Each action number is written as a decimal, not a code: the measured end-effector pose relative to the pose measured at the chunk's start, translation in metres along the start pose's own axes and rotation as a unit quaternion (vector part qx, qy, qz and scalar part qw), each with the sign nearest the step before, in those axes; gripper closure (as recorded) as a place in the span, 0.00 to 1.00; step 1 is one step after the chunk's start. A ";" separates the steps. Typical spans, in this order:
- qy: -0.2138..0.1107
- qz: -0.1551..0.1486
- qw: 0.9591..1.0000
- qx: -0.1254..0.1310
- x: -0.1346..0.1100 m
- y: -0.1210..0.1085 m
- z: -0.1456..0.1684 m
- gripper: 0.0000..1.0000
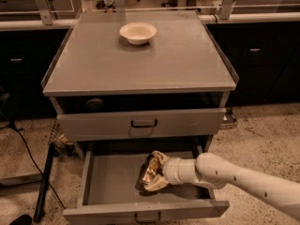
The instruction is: Place orange can into middle drawer
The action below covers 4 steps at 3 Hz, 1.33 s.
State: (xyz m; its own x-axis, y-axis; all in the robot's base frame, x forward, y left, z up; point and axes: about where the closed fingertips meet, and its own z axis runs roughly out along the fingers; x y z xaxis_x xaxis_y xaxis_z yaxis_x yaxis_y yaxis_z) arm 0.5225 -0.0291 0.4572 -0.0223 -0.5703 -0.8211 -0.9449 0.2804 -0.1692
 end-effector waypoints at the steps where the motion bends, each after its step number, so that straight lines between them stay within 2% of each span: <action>1: 0.009 -0.005 1.000 -0.014 0.006 -0.003 0.025 1.00; 4: 0.050 -0.004 0.998 -0.045 0.031 0.004 0.069 1.00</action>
Offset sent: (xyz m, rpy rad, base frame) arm 0.0239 0.0380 -0.0529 -0.0833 0.0442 0.0666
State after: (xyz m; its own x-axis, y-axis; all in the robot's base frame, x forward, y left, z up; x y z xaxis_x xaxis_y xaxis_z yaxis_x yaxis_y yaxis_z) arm 0.5406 0.0073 0.3931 -0.0435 -0.6479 -0.7605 -0.9707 0.2075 -0.1212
